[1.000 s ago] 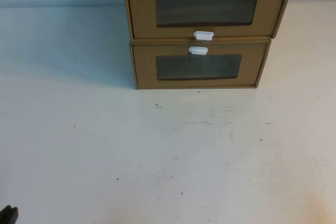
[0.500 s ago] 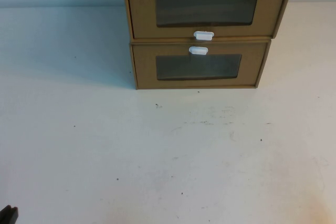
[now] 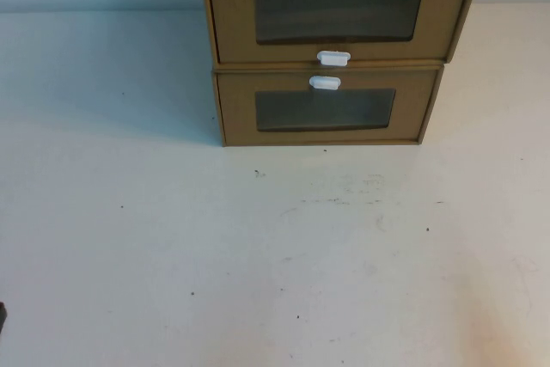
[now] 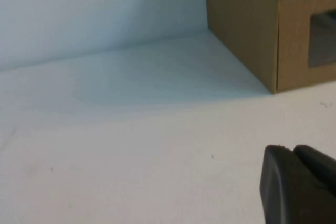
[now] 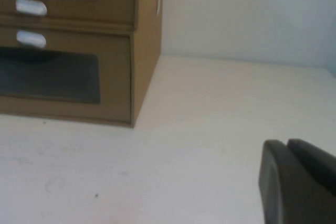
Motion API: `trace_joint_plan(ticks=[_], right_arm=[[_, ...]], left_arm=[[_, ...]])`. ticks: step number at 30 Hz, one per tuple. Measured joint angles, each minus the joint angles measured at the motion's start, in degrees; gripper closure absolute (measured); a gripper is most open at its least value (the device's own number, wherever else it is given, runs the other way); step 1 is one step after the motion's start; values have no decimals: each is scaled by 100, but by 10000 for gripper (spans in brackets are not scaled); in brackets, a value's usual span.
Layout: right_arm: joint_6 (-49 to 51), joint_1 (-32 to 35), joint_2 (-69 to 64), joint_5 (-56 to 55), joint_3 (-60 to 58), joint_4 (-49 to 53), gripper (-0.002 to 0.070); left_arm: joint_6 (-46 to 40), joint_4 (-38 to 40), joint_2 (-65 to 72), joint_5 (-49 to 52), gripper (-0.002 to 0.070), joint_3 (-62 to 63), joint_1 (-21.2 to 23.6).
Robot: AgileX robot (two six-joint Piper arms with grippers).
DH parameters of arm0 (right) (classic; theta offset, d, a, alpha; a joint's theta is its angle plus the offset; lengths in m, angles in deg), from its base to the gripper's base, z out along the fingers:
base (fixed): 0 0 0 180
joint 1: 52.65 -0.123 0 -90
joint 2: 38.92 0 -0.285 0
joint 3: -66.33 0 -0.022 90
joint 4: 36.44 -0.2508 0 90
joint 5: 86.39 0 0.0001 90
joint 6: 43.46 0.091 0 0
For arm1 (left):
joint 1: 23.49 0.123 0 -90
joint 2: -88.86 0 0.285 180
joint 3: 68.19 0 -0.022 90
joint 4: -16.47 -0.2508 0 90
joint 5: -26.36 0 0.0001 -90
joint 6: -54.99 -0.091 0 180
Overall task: Open the shoe box
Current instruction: 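Pull the top drawer of the cardboard box fully open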
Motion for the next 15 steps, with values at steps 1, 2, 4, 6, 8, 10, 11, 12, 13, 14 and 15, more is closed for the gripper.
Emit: trace_joint_plan(ticks=[1,2,4,6,8,10,11,12,13,14,15], right_arm=[[0,0,0,-154,0,0,690],[0,0,0,-367,0,0,689],[0,0,0,-810,0,0,690],[0,0,0,-1341,0,0,690],[0,0,0,-1793,0,0,690],[0,0,0,-2047,0,11,690],[0,0,0,-2133,0,11,689],[0,0,0,-2195,0,11,689],[0,0,0,-2240,0,11,689],[0,0,0,-2315,0,11,689],[0,0,0,-2427,0,11,690]], left_arm=[[0,0,0,-191,680,0,0],[0,0,0,-361,680,0,0],[0,0,0,-829,680,0,0],[0,0,0,-1287,680,0,0],[0,0,0,-1573,680,0,0],[0,0,0,-1726,680,0,0],[0,0,0,-1751,680,0,0],[0,0,0,-1802,680,0,0],[5,11,0,-1881,680,0,0],[47,11,0,-2015,680,0,0],[155,11,0,-2192,680,0,0]])
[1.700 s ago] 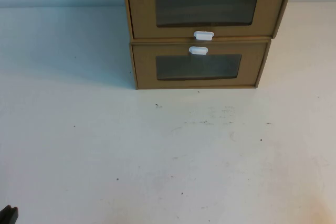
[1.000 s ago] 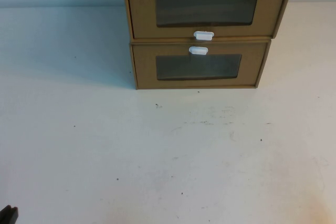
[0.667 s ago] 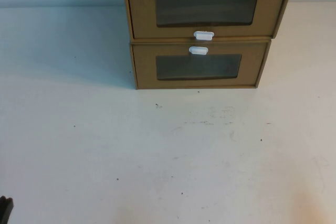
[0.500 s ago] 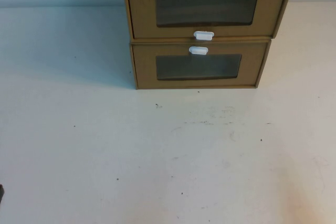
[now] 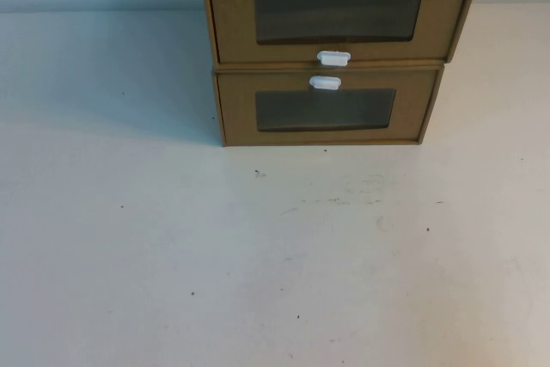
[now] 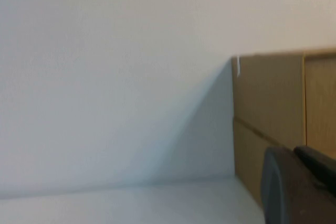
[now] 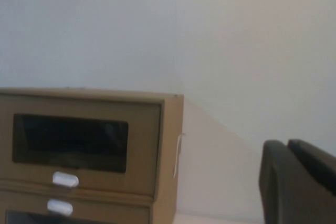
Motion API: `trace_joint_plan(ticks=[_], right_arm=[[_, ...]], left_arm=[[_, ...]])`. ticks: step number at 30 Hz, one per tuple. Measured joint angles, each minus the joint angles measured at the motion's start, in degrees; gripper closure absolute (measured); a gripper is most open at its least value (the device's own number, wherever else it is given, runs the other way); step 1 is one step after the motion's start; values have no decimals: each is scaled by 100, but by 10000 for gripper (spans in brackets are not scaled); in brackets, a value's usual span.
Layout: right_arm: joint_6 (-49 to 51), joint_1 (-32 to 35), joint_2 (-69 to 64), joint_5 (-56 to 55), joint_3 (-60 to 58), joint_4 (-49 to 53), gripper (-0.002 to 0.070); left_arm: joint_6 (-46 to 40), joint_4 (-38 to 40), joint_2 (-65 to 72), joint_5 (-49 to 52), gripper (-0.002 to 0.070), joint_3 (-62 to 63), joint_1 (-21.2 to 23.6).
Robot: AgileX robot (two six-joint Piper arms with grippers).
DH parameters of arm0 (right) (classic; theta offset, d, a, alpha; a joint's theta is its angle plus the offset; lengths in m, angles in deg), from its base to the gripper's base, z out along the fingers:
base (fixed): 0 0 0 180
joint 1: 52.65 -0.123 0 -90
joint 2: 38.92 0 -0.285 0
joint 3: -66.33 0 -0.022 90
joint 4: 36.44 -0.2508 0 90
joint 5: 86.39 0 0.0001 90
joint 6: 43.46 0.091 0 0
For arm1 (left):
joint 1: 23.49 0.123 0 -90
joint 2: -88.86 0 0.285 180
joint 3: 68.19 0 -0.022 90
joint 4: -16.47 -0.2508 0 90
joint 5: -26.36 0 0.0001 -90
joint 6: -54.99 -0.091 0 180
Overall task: Open the shoe box
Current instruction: 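Pull the top drawer of the cardboard box fully open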
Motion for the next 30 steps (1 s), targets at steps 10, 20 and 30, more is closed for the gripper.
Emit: trace_joint_plan(ticks=[10,20,30], right_arm=[[0,0,19,-2537,37,-76,690],[438,0,-166,-959,2140,-882,690],[196,0,-2415,1320,4050,-1871,689]], left_arm=[[2646,47,-10,-3258,680,0,0],[2637,71,45,-2065,680,1788,0],[2405,-37,1991,1418,680,4210,0]])
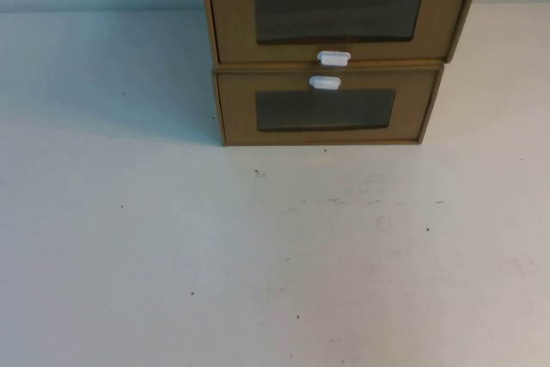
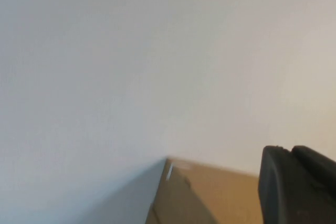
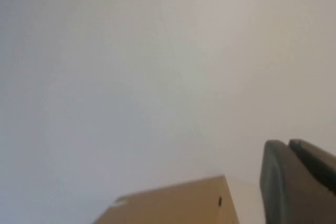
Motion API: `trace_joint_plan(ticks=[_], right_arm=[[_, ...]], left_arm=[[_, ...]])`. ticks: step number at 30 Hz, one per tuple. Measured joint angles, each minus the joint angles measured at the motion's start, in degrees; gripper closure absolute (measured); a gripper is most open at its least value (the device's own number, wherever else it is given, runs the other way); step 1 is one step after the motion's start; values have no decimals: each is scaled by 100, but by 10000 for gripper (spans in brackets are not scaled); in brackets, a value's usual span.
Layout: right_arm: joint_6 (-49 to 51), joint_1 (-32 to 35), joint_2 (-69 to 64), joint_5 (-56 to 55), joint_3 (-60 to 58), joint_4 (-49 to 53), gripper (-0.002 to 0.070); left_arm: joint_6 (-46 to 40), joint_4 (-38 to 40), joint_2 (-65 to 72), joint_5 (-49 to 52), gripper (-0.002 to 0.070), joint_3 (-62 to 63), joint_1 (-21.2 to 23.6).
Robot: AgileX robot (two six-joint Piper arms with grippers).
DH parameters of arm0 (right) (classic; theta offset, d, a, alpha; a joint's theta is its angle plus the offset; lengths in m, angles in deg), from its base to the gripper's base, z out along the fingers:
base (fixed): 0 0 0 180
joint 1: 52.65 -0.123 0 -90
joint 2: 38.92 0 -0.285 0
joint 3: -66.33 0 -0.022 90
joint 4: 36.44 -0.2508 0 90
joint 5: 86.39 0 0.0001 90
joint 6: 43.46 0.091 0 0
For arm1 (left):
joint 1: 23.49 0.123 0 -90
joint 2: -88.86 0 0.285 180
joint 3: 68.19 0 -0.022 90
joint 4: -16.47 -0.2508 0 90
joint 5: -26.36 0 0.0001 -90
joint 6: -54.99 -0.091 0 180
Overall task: Open the shoe box
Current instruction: 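Pull the top drawer of the cardboard box fully open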
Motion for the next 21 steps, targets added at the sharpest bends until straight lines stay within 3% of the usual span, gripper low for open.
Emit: trace_joint_plan(ticks=[4,8,13,21], right_arm=[[-34,0,-1121,1023,812,108,689],[-45,-272,-1962,1350,1136,857,689],[-45,-727,-2492,965,1161,1996,690],[-45,-843,-3230,1376,1206,1662,690]], left_arm=[[-104,-21,1123,1444,680,881,0],[-453,-21,2015,1991,680,1375,0],[-901,-44,2811,1496,680,1484,0],[-1305,144,3846,891,680,1614,0]])
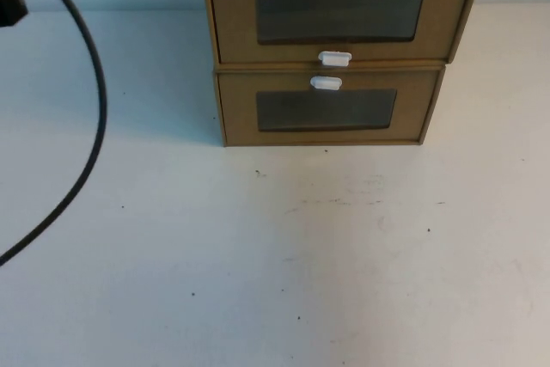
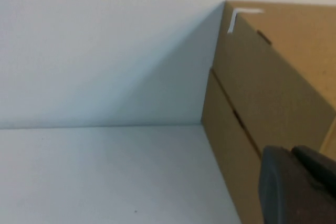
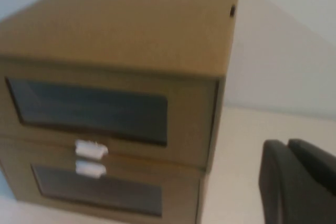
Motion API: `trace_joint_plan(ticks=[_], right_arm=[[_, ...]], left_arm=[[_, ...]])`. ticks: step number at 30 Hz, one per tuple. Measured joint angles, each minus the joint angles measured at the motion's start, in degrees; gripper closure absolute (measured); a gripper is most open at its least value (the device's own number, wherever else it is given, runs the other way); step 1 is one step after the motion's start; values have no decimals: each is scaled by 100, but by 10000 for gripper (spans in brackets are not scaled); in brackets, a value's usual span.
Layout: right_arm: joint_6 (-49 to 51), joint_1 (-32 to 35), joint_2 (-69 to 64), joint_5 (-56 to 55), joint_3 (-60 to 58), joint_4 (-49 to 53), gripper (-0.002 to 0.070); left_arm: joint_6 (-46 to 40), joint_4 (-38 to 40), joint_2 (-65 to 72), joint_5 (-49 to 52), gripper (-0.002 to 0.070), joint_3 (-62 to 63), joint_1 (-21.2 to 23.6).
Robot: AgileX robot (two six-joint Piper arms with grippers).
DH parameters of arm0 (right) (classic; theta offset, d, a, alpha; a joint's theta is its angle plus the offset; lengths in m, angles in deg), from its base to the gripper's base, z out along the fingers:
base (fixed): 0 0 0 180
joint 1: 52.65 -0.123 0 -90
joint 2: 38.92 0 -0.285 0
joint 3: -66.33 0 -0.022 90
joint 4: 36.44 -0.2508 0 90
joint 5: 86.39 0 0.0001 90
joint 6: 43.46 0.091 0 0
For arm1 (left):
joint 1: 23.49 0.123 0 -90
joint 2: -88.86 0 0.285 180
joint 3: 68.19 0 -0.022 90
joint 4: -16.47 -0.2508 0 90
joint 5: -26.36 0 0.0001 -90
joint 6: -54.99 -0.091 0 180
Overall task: Open the shoe box
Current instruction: 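Pull the top drawer of the cardboard box fully open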
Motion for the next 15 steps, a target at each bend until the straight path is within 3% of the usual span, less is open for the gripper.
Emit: trace_joint_plan(ticks=[7,15], right_arm=[[-1111,-14,-1238,1555,500,-55,689],[-2573,-683,-2408,1911,1206,-180,689]], left_arm=[[-1665,604,1437,951,680,1295,-124],[-4030,2784,3180,2418,680,3763,-511]])
